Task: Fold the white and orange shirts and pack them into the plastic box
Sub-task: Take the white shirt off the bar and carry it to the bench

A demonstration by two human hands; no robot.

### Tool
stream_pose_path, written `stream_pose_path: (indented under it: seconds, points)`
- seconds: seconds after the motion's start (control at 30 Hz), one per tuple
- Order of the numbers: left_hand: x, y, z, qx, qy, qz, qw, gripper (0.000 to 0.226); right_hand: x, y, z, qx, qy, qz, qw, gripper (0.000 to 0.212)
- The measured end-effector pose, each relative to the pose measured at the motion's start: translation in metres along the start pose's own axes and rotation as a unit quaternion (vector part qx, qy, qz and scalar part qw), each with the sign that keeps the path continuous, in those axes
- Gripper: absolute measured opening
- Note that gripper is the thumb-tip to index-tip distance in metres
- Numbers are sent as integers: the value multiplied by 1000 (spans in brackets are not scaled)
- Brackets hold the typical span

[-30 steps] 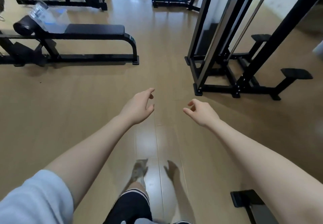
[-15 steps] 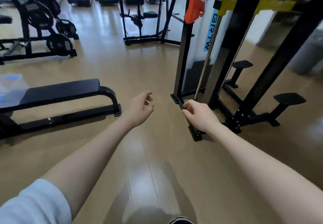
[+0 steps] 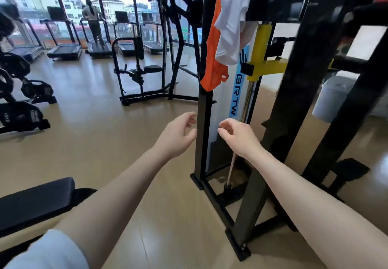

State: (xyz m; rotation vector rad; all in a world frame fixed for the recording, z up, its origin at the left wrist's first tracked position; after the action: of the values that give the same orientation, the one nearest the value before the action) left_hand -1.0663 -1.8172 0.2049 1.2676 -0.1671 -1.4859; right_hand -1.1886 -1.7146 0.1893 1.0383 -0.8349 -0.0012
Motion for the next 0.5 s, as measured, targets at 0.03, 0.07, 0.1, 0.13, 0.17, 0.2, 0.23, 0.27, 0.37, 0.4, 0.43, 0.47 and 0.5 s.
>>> stream_pose_path:
  seconds: [0.03, 0.07, 0.1, 0.13, 0.17, 0.2, 0.23, 0.27, 0.37, 0.4, 0.43, 0.47, 0.5]
  points:
    - [4, 3, 30, -4, -12, -2, 1000, 45, 2, 6, 28, -14, -3, 12, 1000, 29]
    - [6, 6, 59, -10, -25, -5, 1000, 45, 6, 13, 55, -29, -1, 23, 999, 28]
    - [9, 10, 86, -18, -39, -11, 999, 45, 11, 20, 80, -42, 5, 31, 999, 27]
    - [11, 14, 112, -27, -53, -21, 998, 45, 16, 27, 104, -56, 15, 36, 998, 27]
    - [12, 18, 136, -33, -68, -35, 997, 44, 21, 34, 127, -71, 24, 38, 996, 26]
    - [15, 20, 159, -38, -82, -49, 995, 43, 25, 40, 147, -85, 31, 36, 995, 25]
    - [18, 21, 181, -40, -95, -59, 993, 42, 28, 46, 167, -100, 36, 31, 994, 24]
    - [22, 21, 204, -40, -106, -66, 991, 42, 29, 52, 185, -117, 40, 23, 992, 23]
    - [37, 16, 272, -29, -139, -74, 987, 44, 26, 69, 238, -176, 37, -5, 984, 24]
    - [41, 13, 295, -24, -155, -72, 985, 45, 25, 75, 255, -198, 37, -23, 979, 24]
    - [44, 10, 316, -18, -174, -65, 982, 45, 24, 81, 270, -220, 35, -43, 974, 24]
    - [45, 9, 338, -14, -195, -55, 979, 45, 25, 86, 286, -243, 33, -62, 967, 24]
    - [46, 9, 359, -15, -217, -46, 975, 46, 28, 92, 302, -264, 32, -79, 961, 25]
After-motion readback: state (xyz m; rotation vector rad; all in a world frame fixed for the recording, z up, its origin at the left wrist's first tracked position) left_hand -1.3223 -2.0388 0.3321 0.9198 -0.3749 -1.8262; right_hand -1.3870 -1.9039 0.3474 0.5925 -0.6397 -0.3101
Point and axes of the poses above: each hand's wrist, its own z-axis towards the middle knuckle, its own y-axis out of the back of the hand, x = y × z, the point moved 9 cm from there along z, towards the middle knuckle
